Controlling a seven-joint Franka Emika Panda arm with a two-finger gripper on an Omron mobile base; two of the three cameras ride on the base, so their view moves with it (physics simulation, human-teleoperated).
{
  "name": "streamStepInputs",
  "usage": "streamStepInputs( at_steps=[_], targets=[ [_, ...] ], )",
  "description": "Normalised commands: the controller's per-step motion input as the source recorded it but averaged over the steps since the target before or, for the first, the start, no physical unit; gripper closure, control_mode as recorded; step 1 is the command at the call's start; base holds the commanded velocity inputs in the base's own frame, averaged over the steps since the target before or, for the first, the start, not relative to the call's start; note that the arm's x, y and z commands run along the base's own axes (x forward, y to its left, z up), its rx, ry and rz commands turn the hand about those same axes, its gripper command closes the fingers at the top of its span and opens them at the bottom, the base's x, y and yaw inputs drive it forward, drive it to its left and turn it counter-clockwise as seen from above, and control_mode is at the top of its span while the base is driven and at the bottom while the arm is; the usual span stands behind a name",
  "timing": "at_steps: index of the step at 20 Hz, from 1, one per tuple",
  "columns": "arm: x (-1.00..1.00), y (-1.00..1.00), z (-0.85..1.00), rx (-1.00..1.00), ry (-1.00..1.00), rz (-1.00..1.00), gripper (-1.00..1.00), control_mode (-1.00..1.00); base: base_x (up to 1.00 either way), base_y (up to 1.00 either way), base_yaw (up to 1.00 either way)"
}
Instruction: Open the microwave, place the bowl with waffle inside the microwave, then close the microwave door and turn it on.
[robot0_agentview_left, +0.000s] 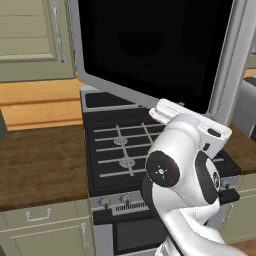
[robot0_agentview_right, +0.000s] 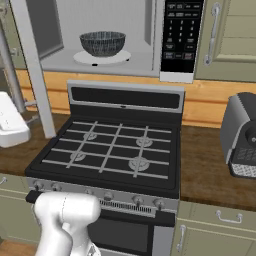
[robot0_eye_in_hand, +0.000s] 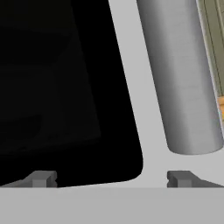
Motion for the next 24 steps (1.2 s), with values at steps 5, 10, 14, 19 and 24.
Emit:
streamStepInputs(
  at_steps=[5, 10, 14, 19, 24],
  targets=[
    [0.5, -0.27, 0.0, 0.02, 0.0, 0.2, -1.0, -1.0, 0.0, 0.0, 0.0],
    [0.62, -0.18, 0.0, 0.02, 0.0, 0.2, -1.0, -1.0, 0.0, 0.0, 0.0],
    [0.63, -0.17, 0.0, 0.03, 0.0, 0.22, -1.0, -1.0, 0.0, 0.0, 0.0],
    [0.56, -0.21, 0.0, 0.04, 0.0, 0.25, -1.0, -1.0, 0.0, 0.0, 0.0],
    [0.48, -0.21, 0.0, 0.01, 0.0, 0.23, -1.0, -1.0, 0.0, 0.0, 0.0]
  ],
)
